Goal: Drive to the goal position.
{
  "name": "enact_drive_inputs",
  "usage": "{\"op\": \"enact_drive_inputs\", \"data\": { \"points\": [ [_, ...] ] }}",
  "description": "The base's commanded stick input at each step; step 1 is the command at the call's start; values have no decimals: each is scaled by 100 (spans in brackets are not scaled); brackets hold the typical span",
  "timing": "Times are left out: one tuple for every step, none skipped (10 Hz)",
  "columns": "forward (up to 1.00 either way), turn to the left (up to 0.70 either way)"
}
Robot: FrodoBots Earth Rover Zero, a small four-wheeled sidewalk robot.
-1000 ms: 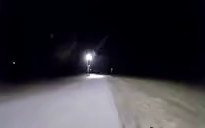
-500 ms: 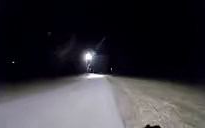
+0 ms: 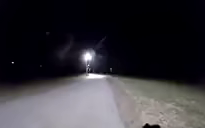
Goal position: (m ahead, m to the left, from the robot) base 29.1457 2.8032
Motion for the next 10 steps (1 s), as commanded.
{"op": "enact_drive_inputs", "data": {
  "points": [
    [100,0],
    [100,0],
    [100,0],
    [100,0],
    [100,0],
    [100,0],
    [100,0],
    [100,0],
    [100,0],
    [100,0]
  ]
}}
